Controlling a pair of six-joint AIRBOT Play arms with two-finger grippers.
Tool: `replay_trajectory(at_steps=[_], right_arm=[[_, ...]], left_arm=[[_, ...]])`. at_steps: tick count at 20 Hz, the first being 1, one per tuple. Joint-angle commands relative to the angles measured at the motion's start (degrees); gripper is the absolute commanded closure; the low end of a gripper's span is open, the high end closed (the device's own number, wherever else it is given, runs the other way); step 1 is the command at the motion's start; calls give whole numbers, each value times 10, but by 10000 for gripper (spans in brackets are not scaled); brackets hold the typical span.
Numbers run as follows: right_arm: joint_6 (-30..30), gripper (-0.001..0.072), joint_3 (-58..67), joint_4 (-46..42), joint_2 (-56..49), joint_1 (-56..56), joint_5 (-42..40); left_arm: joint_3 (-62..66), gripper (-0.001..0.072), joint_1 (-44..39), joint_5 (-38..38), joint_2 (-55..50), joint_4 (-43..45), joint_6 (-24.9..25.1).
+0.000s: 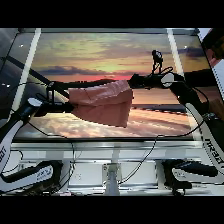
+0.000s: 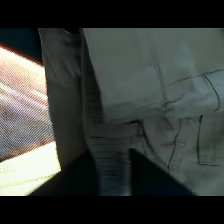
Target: Fold the clothes and pants, and hang the long-sleeved shirts on hangers.
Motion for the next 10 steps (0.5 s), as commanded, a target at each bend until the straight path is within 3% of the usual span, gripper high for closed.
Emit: replay_trajectory(at_steps=[1,5,10], right_arm=[[0,84,0,-2,0,0,14],[-16,85,0,-22,3,-2,44],[-15,86,0,-28,47,-19,84]], left_arm=[[1,662,-5,14,-2,-1,3],[33,687,-9,3,17,-36,3],[150,687,-25,-24,132,-125,5]])
